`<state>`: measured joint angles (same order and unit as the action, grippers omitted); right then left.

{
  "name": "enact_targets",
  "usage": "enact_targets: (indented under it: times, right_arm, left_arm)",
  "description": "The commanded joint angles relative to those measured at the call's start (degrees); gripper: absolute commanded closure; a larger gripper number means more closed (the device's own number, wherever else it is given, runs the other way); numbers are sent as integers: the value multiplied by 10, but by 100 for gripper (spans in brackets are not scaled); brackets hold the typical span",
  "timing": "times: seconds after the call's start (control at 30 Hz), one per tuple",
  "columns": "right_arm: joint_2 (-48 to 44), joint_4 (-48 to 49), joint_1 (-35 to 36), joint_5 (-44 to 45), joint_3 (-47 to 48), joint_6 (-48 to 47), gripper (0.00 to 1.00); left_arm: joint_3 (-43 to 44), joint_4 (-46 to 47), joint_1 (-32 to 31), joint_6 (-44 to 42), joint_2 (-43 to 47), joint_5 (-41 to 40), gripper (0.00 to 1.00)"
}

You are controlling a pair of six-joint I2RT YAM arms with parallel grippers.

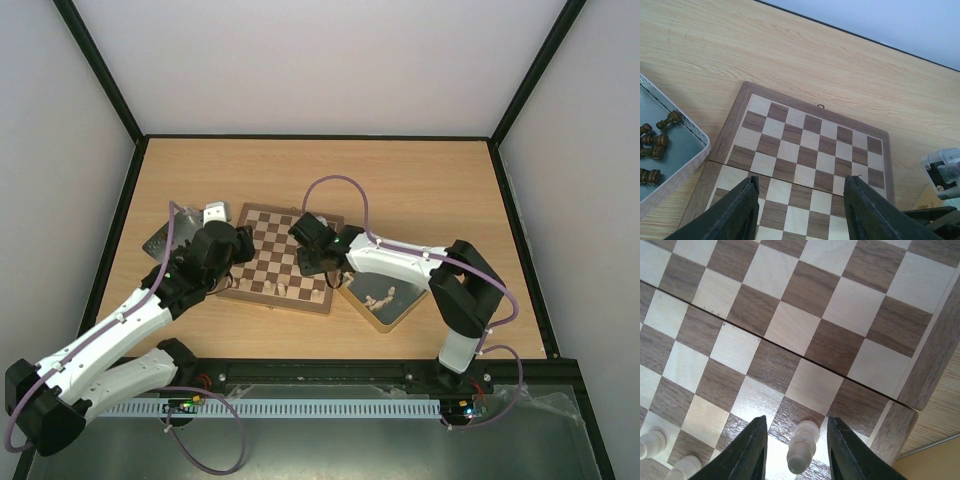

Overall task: Set up the chess pieces on the board
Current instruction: Place the chess piece on the chessboard, then move the chess piece to the chessboard.

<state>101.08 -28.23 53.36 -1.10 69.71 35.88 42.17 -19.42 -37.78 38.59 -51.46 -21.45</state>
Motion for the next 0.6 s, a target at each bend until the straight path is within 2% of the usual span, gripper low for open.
enact_targets:
  times: [0.0, 0.37, 0.57]
  right_arm:
    - [10, -30, 9, 10, 11, -13, 69]
    - [20, -33, 15, 23, 13, -8, 75]
    - [25, -33, 23, 25, 19, -8, 94]
  left_arm:
    - [-11, -1, 5, -7, 8, 1, 51]
    - [-17, -3, 6, -5, 12, 7, 51]
    - [-14, -6, 7, -2, 14, 13, 51]
